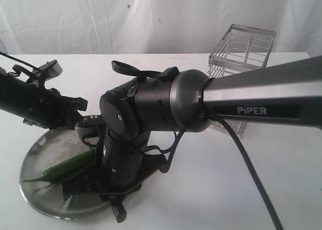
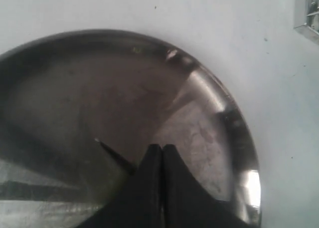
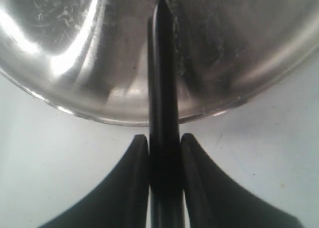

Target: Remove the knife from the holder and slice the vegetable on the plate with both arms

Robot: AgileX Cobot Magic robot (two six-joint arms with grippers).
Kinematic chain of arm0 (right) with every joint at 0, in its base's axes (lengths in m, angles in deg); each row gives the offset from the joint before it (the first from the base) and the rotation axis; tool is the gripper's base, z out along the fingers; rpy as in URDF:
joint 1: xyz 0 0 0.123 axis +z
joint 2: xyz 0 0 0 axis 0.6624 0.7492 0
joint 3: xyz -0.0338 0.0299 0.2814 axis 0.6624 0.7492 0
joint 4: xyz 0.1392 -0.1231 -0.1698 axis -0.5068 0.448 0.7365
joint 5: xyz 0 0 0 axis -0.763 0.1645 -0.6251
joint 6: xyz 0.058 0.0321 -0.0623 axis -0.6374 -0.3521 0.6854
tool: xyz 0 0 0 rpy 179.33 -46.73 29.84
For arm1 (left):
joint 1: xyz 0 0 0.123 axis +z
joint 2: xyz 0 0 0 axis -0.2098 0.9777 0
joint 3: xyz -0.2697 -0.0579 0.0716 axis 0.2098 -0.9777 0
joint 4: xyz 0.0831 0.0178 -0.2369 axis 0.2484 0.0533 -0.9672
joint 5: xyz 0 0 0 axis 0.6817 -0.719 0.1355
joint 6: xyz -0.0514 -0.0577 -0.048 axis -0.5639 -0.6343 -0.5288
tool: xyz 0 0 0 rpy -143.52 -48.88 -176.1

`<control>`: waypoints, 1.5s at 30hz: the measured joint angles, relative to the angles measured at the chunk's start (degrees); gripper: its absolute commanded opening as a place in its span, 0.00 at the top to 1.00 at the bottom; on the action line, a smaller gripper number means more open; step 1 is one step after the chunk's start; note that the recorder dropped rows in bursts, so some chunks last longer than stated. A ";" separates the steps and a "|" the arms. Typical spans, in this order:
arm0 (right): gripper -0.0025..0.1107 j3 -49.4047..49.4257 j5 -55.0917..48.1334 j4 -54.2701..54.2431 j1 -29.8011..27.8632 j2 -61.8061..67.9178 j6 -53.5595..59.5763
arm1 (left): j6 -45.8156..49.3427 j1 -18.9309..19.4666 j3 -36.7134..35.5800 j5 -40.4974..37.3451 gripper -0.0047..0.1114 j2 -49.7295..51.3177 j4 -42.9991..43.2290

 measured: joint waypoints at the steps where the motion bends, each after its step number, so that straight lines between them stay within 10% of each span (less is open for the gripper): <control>1: 0.97 0.00 0.00 0.00 0.00 0.00 0.00 | 0.00 0.00 -0.78 0.82 0.96 0.09 0.26; 45: 0.97 0.00 -0.70 -0.68 0.00 0.00 -0.37 | 8.44 0.24 0.67 -0.11 0.96 4.44 -9.57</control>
